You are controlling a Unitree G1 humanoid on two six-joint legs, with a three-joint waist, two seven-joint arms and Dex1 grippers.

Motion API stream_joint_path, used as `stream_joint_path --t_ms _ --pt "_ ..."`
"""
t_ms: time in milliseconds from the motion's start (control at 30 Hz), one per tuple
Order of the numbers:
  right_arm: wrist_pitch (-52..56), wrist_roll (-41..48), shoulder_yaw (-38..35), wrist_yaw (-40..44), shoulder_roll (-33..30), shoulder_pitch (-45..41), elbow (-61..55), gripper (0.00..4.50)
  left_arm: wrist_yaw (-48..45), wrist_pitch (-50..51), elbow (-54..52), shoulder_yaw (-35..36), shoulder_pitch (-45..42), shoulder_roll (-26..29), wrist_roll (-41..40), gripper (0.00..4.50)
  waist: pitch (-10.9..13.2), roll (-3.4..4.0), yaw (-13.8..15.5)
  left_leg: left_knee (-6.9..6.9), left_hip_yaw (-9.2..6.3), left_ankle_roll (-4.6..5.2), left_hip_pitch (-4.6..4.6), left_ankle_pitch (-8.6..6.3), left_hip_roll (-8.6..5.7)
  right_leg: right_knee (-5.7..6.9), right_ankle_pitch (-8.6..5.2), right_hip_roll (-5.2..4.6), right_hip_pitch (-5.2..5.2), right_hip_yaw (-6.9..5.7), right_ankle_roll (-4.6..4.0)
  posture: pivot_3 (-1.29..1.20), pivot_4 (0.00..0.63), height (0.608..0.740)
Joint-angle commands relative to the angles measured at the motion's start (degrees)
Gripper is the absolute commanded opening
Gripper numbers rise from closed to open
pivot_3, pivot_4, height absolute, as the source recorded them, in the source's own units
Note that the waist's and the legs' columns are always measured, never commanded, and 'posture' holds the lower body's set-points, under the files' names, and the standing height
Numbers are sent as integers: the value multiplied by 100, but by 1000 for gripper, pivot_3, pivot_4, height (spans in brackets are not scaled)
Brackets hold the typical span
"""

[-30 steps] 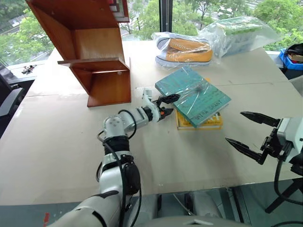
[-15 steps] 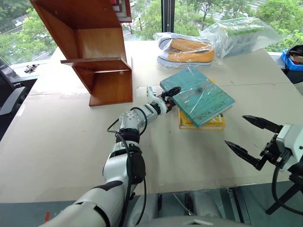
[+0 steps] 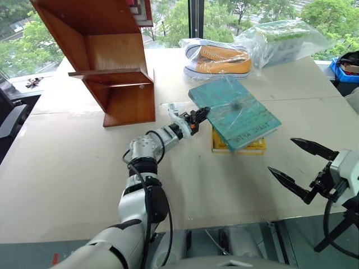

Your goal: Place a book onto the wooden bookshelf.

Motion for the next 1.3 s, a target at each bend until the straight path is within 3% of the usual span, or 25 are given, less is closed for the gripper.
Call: stream_joint_path --t_ms 33,100,200,267,333,533,700,767,867,967,1033,1167,1300 --pt "-101 138 -70 4 58 -71 -31 4500 741 500 -977 287 9 34 -925 98 0 0 21 1 0 0 0 0 0 1 0 -1 0 0 0 0 150 740" --pt "-66 358 -192 46 55 -141 40 4500 1121 828 -1716 195 79 159 -1390 98 0 0 28 2 0 0 0 0 0 1 0 -2 0 1 0 0 150 740" --pt "-37 732 -615 285 -75 -213 327 4500 644 1366 -3565 -594 60 995 -1748 98 9 -14 21 1 0 0 -4 0 0 3 0 -2 -4 2 0 0 150 740" --pt "-17 873 -801 400 -188 -281 503 4500 412 1375 -4189 -839 -154 1553 -1932 98 7 -12 34 -2 1 -1 -6 0 0 5 0 0 -8 3 0 0 150 740" --pt "40 1061 -1007 501 -338 -403 710 4500 -71 1053 -4786 -1192 -473 2235 -1457 98 7 -12 46 0 4 -1 -2 0 -1 4 0 -1 -5 4 -1 0 150 740" --pt "315 1568 -1015 541 -839 -1253 1131 4500 -2056 -1529 -5604 -3026 -1454 4662 1837 98 9 8 -10 -20 23 -5 38 3 -1 0 -1 15 21 17 -3 0 150 740" --pt "506 1643 -530 621 -1186 -2381 1738 4500 -3106 -3632 -5399 -4428 -2074 5864 4447 98 21 3 -63 -34 44 -2 72 1 8 -15 -1 43 53 40 -3 0 150 740" --pt "620 1725 -314 632 -1224 -2732 1834 4500 -3130 -3798 -5235 -4842 -2083 6398 5519 98 19 7 -75 -61 46 -2 78 1 11 -36 -1 42 57 46 -3 0 150 740" --pt "622 1544 8 614 -1210 -3045 1861 4500 -3550 -4095 -5072 -4951 -2036 6737 6084 98 23 6 -92 -82 43 -1 68 1 19 -44 -2 49 42 42 -3 0 150 740" --pt "513 1523 293 860 -1154 -3447 2104 4500 -4018 -3325 -5087 -5174 -1913 6972 6428 98 25 1 -121 -68 43 0 19 0 23 -43 -1 56 2 34 -2 0 150 740" --pt "434 1433 455 972 -1113 -3674 2261 4500 -4171 -2894 -4934 -5387 -1908 6920 6770 98 26 2 -133 -22 45 8 -31 -4 22 -35 0 59 -32 16 0 0 150 740" --pt "405 1349 487 1088 -1140 -3863 2356 4500 -4614 -2071 -4803 -5704 -2168 6607 7034 98 30 -6 -84 -14 35 18 -46 -10 21 -36 0 56 -34 -2 2 0 150 740" --pt "488 1588 391 1032 -1079 -4098 2302 4500 -5144 -2230 -4554 -5831 -2121 7009 7478 98 31 -5 -143 -8 31 18 -49 -10 21 -35 0 56 -35 -2 2 0 150 740"
